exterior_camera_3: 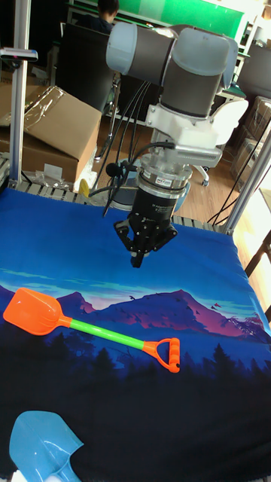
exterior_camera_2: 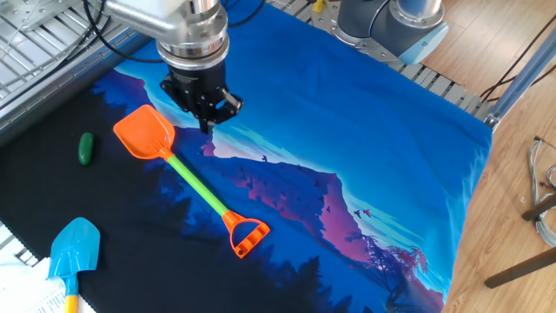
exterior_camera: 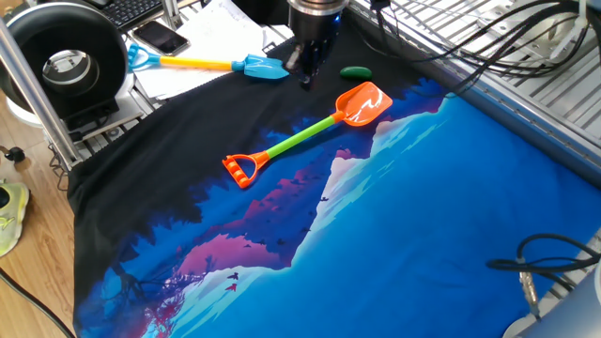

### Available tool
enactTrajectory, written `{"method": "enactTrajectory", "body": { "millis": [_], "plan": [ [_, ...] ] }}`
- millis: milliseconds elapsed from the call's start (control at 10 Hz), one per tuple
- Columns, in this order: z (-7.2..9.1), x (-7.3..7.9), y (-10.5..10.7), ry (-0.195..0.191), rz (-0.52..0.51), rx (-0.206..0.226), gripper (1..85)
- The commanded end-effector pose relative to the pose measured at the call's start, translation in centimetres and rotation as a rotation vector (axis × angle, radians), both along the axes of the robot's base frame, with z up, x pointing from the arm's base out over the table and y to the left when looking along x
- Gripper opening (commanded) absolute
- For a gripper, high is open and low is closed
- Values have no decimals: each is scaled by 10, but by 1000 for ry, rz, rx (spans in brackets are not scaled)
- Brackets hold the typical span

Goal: Use a shovel to scoop up an object

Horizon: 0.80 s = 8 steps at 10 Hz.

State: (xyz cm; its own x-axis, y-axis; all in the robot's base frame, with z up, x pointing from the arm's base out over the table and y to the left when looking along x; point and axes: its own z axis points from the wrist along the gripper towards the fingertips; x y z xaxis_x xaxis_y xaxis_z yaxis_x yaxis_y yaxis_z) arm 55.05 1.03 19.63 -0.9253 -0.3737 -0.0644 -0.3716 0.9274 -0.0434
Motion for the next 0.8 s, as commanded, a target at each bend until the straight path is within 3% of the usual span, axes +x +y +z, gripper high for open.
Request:
{"method": "enactTrajectory", "body": {
  "millis": [0,200,300,500,600,700],
  "plan": [
    [7,0,-12,-3,317,-77,23],
    [4,6,-11,-18,633,-104,50],
    [0,18,-7,-56,746,-117,113],
    [-11,19,-24,-9,907,-190,250],
    [-18,18,-19,-5,940,-170,360],
    [-26,22,-19,-8,984,-178,423]
  ]
}}
